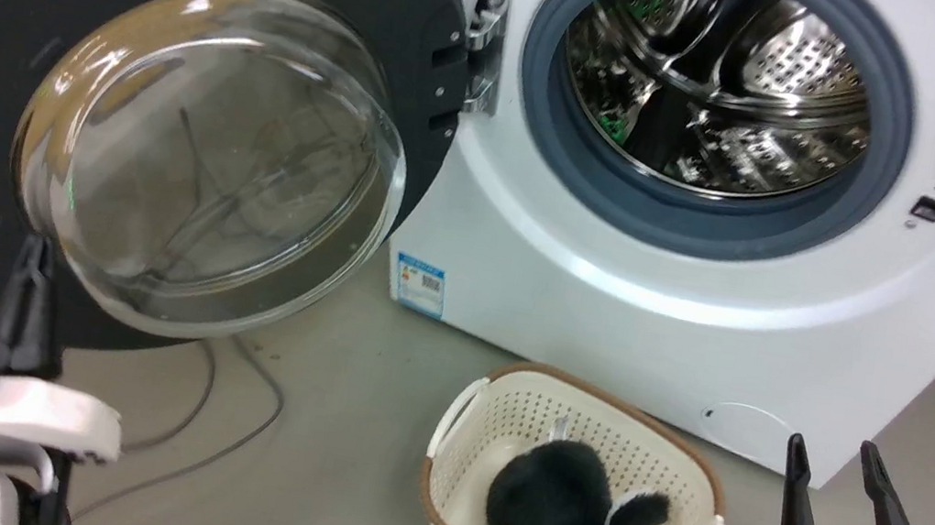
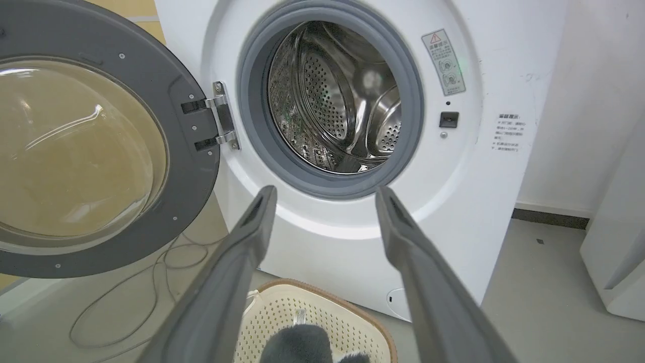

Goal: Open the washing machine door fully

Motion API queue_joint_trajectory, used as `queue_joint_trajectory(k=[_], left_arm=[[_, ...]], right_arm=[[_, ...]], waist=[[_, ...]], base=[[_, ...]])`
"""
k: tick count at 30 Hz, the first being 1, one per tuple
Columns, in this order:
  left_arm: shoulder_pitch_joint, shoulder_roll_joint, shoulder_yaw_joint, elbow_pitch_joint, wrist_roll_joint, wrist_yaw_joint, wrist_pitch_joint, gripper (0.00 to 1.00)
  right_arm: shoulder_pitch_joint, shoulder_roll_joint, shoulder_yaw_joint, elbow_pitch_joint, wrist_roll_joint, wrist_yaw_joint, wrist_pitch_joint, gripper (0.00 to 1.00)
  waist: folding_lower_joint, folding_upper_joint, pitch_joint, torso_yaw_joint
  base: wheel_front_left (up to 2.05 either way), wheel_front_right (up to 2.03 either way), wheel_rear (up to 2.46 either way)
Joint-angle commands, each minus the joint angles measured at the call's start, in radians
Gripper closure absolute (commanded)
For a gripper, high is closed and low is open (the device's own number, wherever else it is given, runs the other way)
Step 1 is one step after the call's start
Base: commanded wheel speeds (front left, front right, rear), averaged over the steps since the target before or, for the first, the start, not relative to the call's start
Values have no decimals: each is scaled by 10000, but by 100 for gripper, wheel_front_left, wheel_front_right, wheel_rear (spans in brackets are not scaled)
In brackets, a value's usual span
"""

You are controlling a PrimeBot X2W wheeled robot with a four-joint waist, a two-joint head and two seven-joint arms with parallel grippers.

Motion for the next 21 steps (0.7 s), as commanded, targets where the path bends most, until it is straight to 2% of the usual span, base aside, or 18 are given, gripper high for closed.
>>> queue_joint_trajectory(k=[1, 2, 21], left_arm=[[205, -70, -100, -88, 22, -39, -26, 27], [322, -89, -221, -204, 30, -45, -26, 0], [1950, -441, -1905, -1387, -411, 4, -26, 0]], right_arm=[[118, 13, 0, -39, 30, 8, -42, 0], [137, 13, -5, -66, 41, 8, -42, 0], [483, 13, -71, -461, -50, 8, -42, 0]], waist=[[2, 0, -132, -172], [2, 0, -180, -244], [2, 0, -655, -2131]], base=[[0, 0, 0], [0, 0, 0], [0, 0, 0]])
